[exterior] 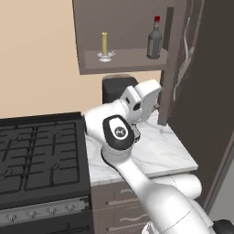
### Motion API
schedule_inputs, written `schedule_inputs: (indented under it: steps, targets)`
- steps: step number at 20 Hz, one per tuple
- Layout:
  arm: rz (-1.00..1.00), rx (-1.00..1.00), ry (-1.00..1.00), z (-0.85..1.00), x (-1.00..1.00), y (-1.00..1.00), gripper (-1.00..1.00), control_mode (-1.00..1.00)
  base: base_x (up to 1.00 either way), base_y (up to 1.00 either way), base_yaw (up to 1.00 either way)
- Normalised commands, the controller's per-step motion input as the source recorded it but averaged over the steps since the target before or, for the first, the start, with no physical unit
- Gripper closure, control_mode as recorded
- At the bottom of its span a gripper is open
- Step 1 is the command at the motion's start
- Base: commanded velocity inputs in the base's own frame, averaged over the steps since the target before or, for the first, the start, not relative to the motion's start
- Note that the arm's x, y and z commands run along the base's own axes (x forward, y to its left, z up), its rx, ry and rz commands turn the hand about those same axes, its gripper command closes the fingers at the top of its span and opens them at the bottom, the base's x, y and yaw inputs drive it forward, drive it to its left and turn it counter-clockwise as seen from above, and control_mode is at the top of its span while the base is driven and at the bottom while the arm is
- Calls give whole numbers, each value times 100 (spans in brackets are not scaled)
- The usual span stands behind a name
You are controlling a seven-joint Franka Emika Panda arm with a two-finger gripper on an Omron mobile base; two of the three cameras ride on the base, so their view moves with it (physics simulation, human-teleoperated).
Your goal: Get the candle and the liquor from the cabinet and move them to the dining counter.
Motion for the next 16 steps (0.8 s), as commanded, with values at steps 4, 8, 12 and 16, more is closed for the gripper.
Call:
schedule_inputs:
  steps: [4,8,12,16]
  targets:
    - [-7,0,-6,2,-57,-59,-100,-100,0,0,0]
    - [-6,0,-4,2,-43,-68,-100,-100,0,0,0]
    - [-5,0,0,3,-25,-68,-100,-100,0,0,0]
    - [-3,0,0,1,-16,-75,-100,-100,0,0,0]
